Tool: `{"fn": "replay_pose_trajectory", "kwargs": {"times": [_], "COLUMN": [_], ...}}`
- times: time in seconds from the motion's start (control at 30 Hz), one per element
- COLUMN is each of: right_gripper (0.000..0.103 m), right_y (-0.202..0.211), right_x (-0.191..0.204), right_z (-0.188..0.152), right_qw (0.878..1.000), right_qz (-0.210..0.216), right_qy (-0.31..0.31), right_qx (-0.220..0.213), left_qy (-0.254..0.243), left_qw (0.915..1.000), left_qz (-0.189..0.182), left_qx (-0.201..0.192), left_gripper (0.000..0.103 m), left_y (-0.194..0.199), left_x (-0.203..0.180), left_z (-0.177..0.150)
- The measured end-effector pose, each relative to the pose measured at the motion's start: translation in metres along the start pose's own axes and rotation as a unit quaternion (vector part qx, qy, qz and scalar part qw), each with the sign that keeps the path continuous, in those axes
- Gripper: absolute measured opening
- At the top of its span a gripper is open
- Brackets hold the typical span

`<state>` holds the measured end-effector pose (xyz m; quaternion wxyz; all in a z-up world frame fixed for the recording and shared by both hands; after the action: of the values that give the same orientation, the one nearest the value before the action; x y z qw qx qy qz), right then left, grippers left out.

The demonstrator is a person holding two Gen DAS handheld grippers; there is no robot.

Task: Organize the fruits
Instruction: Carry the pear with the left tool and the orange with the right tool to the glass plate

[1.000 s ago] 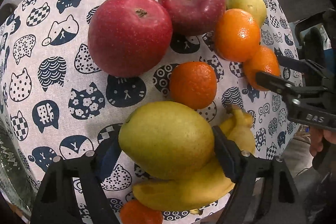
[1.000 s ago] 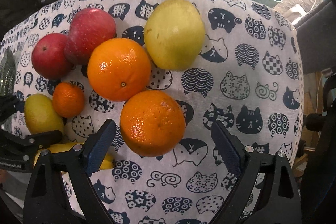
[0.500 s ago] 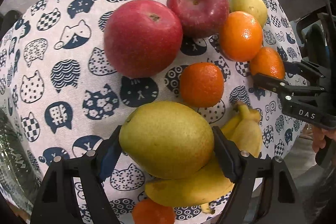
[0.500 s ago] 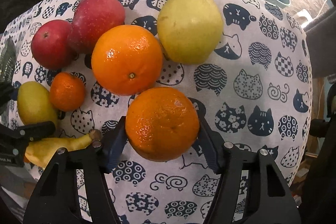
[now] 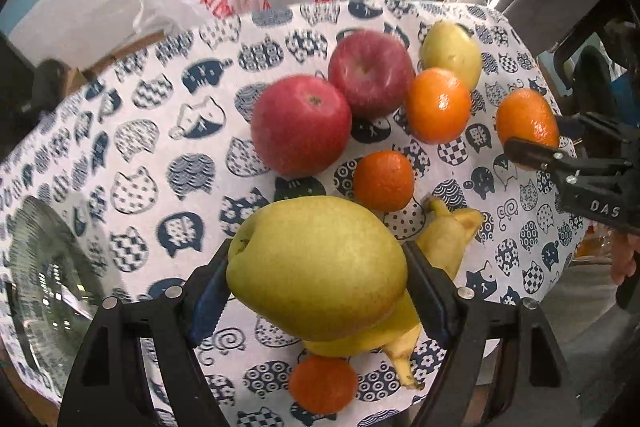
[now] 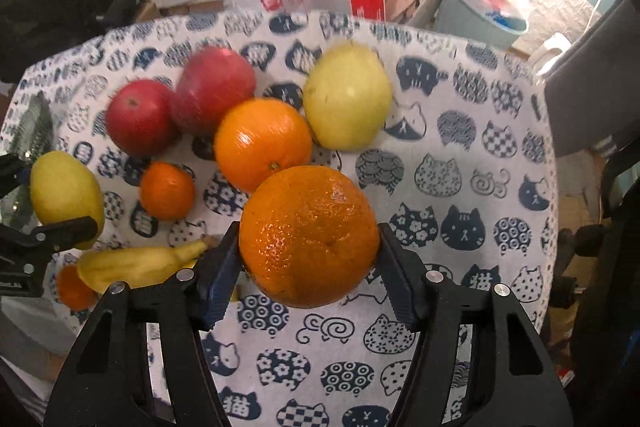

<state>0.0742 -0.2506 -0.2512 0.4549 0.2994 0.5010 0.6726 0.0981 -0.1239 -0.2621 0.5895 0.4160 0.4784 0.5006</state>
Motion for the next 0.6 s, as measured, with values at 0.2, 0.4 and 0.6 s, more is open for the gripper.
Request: {"fn": "replay_pose_trajectory", "kwargs": {"times": [0.2,0.4,0.6], "right_gripper": [0.064,0.064,0.064], "right_y": [0.035,0.070,0.095], "right_x": [0.012,0.030,0.044], "right_z": [0.022,0.038,0.052], "right_qw": [0.999,0.995,0.990], "right_qz": [-0.007,-0.010,-0.008], "right_qy": [0.011,0.027,0.038], "right_qx": [-0.051,-0.100,-0.137], "left_qy": [-0.019,-0.023,-0.028], "left_qw": [0.9990,0.9972,0.9938], "left_qz": [-0.003,-0.013,-0.009], "left_qx": [-0.041,-0.071,-0.107], "left_gripper": [0.082,0.082,0.082], "left_y": [0.041,0.070,0.094], "left_x": [0.014,0.013,0.017], "left_z": [-0.003,-0.002,0.000]}}
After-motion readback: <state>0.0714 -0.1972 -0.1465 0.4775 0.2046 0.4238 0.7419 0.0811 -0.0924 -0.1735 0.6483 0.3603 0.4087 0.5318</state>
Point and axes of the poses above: each gripper's, at about its wrist camera, not at the fingertips, and y roughly against the way its jaws point, x to its left, z to its top, the point moved 6 cm from there along -y, roughly the way its jaws point, and after that the axes turned 15 degrees about y, right-handed, at the moved point
